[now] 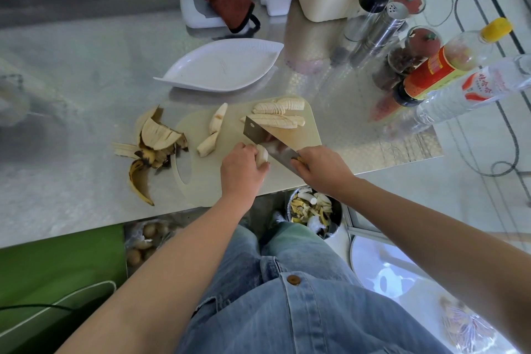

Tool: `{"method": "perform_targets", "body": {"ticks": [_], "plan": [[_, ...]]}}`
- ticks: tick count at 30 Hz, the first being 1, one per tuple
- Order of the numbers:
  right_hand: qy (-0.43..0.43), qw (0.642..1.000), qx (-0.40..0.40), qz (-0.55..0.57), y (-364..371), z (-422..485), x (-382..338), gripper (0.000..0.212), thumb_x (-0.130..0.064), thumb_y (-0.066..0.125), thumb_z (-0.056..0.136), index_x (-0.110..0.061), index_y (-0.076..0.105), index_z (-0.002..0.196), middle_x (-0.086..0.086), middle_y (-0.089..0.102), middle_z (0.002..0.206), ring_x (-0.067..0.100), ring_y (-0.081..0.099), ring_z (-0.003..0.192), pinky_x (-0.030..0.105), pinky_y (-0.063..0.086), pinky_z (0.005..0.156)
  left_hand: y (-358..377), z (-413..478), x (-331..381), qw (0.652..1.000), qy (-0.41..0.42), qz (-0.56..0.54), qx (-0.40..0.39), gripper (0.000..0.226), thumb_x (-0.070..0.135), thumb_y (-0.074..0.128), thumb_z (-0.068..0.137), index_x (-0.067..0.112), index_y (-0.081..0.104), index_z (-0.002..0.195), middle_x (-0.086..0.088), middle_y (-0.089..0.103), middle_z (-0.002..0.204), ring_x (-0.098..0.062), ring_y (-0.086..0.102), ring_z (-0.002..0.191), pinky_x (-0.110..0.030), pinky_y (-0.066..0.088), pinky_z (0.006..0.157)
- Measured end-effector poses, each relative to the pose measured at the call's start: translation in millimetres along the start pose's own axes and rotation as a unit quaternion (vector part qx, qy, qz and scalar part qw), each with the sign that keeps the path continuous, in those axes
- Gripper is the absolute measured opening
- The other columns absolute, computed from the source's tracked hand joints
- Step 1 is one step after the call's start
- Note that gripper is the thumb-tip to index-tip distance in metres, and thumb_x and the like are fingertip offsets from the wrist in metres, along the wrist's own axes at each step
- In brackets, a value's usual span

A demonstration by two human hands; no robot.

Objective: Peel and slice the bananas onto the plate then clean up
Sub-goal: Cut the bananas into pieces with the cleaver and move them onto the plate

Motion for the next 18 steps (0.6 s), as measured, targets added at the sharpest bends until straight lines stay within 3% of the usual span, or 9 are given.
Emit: {"method": "perform_targets", "body": {"ticks": [4, 10, 18], "plan": [[0.011, 1.000, -0.008, -0.003, 3.2, 2.2, -0.4, 0.029, -0.028, 0.043, 0.098, -0.011, 0.057, 0.081, 0.003, 0.051, 0.073, 0.022, 0.048, 0.066, 0.029, 0.035, 0.059, -0.5, -0.2, -0.1, 1.000, 0.001, -0.003, 0.000, 0.026, 0.034, 0.071, 0.082, 0.013, 0.068, 0.097, -0.002, 0.058, 0.090, -0.014, 0.046, 0.071, -0.024, 0.032, 0.066], [0.008, 0.998, 0.026, 0.048, -4.0, -1.9, 2.9, 0.039, -0.024, 0.047, 0.097, -0.022, 0.037, 0.059, -0.006, 0.041, 0.057, 0.019, 0.042, 0.056, 0.023, 0.022, 0.048, -1.5, 0.0, -0.5, 1.000, 0.007, 0.009, -0.006, 0.028, 0.035, 0.070, 0.083, 0.013, 0.067, 0.099, -0.004, 0.060, 0.095, -0.021, 0.058, 0.080, -0.025, 0.034, 0.068], [-0.003, 0.998, 0.030, 0.046, -4.3, 0.6, 3.1, 0.027, -0.026, 0.048, 0.096, -0.012, 0.057, 0.075, 0.004, 0.056, 0.068, 0.023, 0.051, 0.061, 0.027, 0.033, 0.057, -0.2, 0.7, -1.6, 1.000, 0.003, 0.013, -0.007, 0.029, 0.037, 0.070, 0.083, 0.014, 0.068, 0.101, -0.003, 0.060, 0.096, -0.021, 0.058, 0.081, -0.025, 0.035, 0.069]]}}
Point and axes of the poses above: each hand's wrist, its own z-axis towards the middle knuckle, its own y-axis out of the palm, x = y × z, the point moved 3 cm from there along z, towards the middle knuckle
